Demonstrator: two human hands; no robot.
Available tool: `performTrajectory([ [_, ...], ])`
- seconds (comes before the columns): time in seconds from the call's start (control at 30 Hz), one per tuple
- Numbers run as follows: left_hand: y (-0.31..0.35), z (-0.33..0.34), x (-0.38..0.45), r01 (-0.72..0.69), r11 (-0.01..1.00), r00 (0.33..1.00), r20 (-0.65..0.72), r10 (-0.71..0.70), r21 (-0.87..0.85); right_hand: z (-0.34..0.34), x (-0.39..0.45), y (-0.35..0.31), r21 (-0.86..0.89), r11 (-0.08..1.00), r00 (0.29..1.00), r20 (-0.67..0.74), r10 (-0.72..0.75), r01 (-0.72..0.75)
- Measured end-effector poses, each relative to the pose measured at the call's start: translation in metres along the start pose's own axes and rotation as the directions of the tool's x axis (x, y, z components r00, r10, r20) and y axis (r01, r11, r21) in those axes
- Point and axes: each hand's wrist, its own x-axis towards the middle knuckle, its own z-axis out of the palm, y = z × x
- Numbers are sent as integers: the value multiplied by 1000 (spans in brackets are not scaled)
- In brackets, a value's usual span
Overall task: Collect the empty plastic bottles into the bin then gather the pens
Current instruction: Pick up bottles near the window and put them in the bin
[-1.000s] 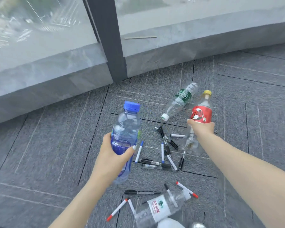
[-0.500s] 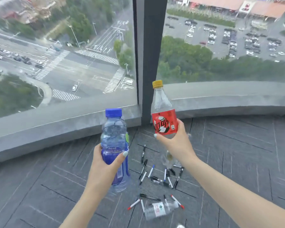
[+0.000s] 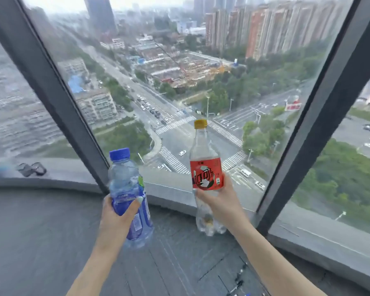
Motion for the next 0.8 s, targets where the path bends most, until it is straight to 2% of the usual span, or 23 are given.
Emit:
performTrajectory([
  [0.1,10,-65,-34,-14,999,986,-166,8,-32,31,-15,-32,-34,998,990,131,-55,59],
  [0.17,13,-106,-62,-19,999,952,-306,8,-33,55,-27,-48,-60,991,972,209,-104,119],
  [0.27,9,-157,-109,-16,999,870,-492,-6,-41,93,-48,-62,-67,983,921,366,-136,172],
  [0.4,0,-208,-171,17,997,730,-681,-62,-73,148,-82,-70,-51,973,822,546,-161,225],
  [0.6,-7,-255,-239,59,994,554,-826,-108,-91,214,-143,-68,-55,938,596,785,-172,344],
  [0.8,-15,-287,-283,55,991,446,-885,-132,-120,262,-200,-83,-3,900,405,893,-194,437],
])
